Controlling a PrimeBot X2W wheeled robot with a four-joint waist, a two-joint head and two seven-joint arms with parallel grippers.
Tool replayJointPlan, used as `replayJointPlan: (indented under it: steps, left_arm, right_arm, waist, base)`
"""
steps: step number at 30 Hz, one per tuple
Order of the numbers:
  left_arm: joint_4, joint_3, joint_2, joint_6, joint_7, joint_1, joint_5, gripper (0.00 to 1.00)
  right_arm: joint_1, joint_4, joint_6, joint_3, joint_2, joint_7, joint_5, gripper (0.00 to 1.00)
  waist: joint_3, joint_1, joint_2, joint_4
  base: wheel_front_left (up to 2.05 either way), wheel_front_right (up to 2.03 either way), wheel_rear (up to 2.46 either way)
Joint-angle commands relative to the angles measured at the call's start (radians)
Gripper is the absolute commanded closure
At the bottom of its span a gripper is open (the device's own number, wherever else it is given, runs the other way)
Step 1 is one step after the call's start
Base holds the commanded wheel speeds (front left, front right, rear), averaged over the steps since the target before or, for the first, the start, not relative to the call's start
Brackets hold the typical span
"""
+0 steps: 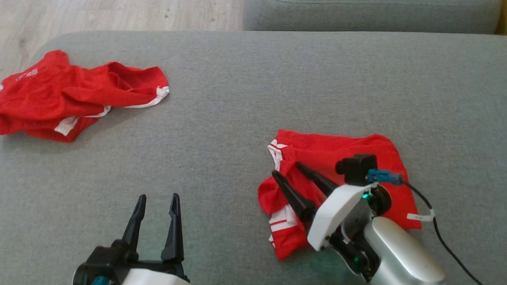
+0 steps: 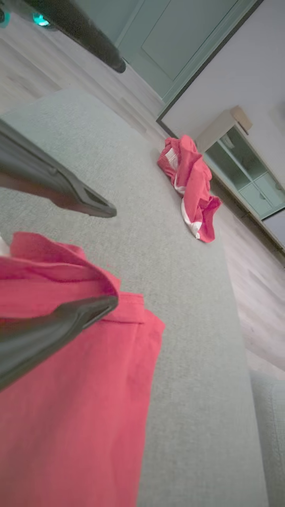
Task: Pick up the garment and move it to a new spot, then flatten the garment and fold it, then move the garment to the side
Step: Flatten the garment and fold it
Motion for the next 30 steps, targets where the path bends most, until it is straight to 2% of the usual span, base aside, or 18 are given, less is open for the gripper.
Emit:
replayJointPlan:
  steps: [1, 7, 13, 20, 30]
  left_arm:
    - [-0.024, 0.030, 0.007, 0.003, -0.010, -0.045, 0.005, 0.00]
    - [-0.021, 0.030, 0.001, 0.003, -0.016, -0.047, 0.004, 0.00]
    - [-0.021, 0.028, -0.002, 0.004, -0.020, -0.055, 0.006, 0.00]
    - [-0.012, 0.026, -0.005, -0.001, -0.024, -0.062, 0.004, 0.00]
    - [0.029, 0.024, -0.030, -0.017, -0.037, -0.055, -0.004, 0.00]
  right_arm:
    - [-0.045, -0.036, -0.001, 0.015, 0.009, -0.016, 0.000, 0.00]
    - [-0.068, -0.069, -0.001, -0.028, 0.009, -0.100, -0.041, 0.00]
    - [-0.045, -0.115, -0.001, -0.189, 0.009, -0.149, -0.229, 0.00]
    - [0.059, -0.203, -0.001, -0.345, 0.009, -0.157, -0.377, 0.00]
    - [0.223, -0.263, -0.001, -0.441, 0.009, -0.201, -0.399, 0.00]
  waist:
    - [0.000, 0.0000, 0.0000, -0.004]
    - [0.002, 0.0000, 0.0000, -0.031]
    - [0.007, 0.0000, 0.0000, -0.049]
    - [0.003, 0.0000, 0.0000, -0.052]
    - [-0.048, 0.0000, 0.0000, -0.053]
  base:
    - [0.00, 0.00, 0.00]
    - [0.00, 0.00, 0.00]
    - [0.00, 0.00, 0.00]
    - [0.00, 0.00, 0.00]
    - [0.00, 0.00, 0.00]
